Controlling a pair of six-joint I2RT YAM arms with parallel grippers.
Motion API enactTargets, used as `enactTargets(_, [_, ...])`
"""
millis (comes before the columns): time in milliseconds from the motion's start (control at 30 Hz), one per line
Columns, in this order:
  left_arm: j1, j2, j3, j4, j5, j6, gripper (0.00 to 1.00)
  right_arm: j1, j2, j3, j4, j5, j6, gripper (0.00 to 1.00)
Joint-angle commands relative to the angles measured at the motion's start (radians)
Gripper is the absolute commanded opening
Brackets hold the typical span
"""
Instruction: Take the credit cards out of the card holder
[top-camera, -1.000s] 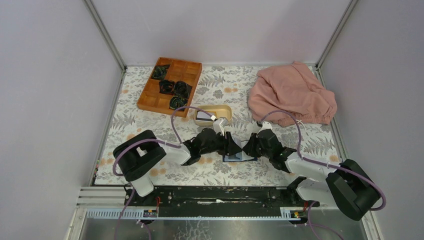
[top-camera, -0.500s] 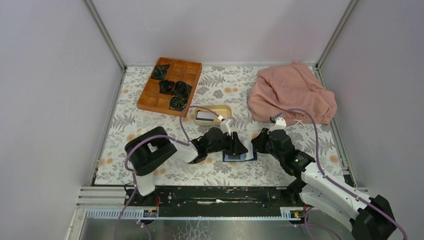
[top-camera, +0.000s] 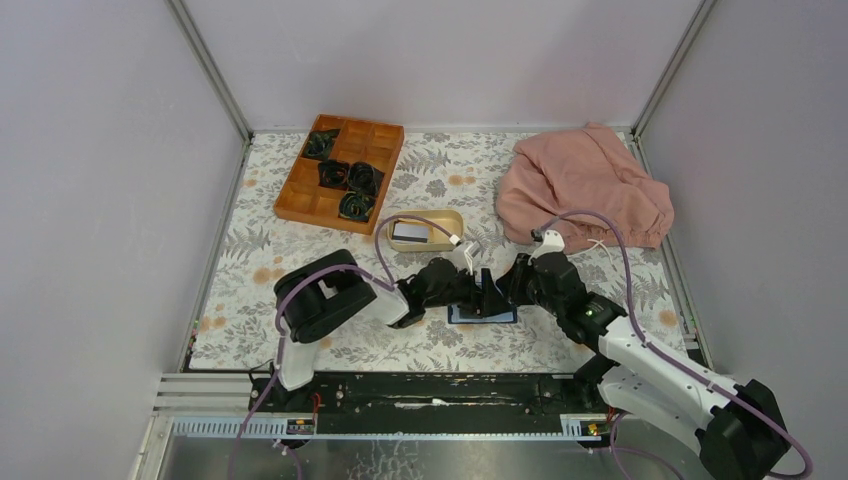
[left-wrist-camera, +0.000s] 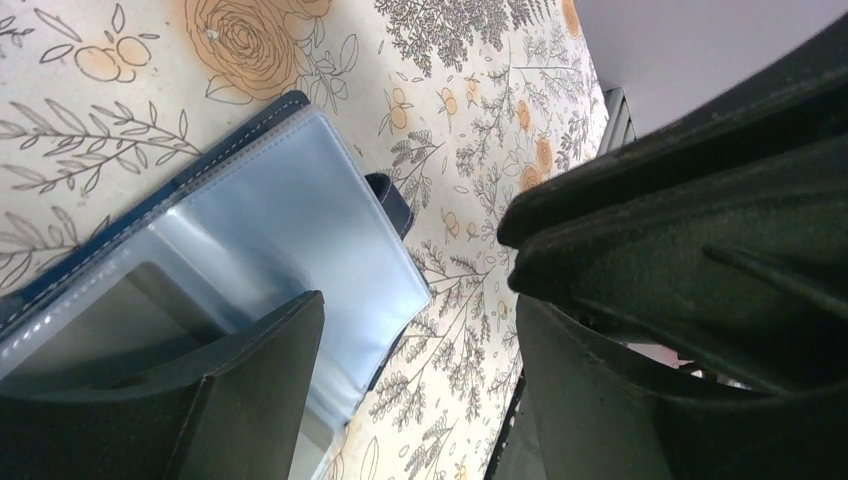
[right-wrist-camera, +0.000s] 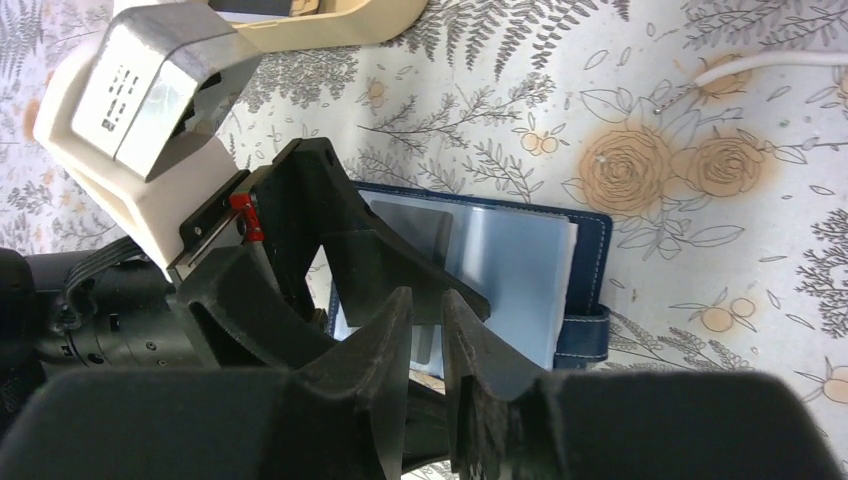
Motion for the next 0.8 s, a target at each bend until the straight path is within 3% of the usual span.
enactTargets(0, [-0.003, -0.066, -0.061, 0.047, -0.034, 0.011, 0.80, -0.009, 0.017, 0.052, 0.072, -0.056, -0.011, 0.25])
enactTargets(233, [-0.003, -0.210, -0.121, 0.029, -0.051, 0.070, 0.83, -0.010, 0.047, 0.017, 0.105, -0.069, 0.004, 0.25])
enactTargets(400, [-0.003, -0.273, -0.143, -0.025, -0.081, 0.096, 0.83, -0.011, 0.156, -0.017, 0.196, -0.098, 0.015, 0.26])
enactTargets(567, [-0.003, -0.332, -0.192, -0.103, -0.173, 0.114, 0.83, -0.012, 0.293, -0.054, 0.303, -0.149, 0.037, 0.26])
enactTargets(767, [-0.003, -0.356, -0.251, -0.191, -0.309, 0.111, 0.81, -0.016, 0.347, -0.095, 0.358, -0.155, 0.047, 0.26])
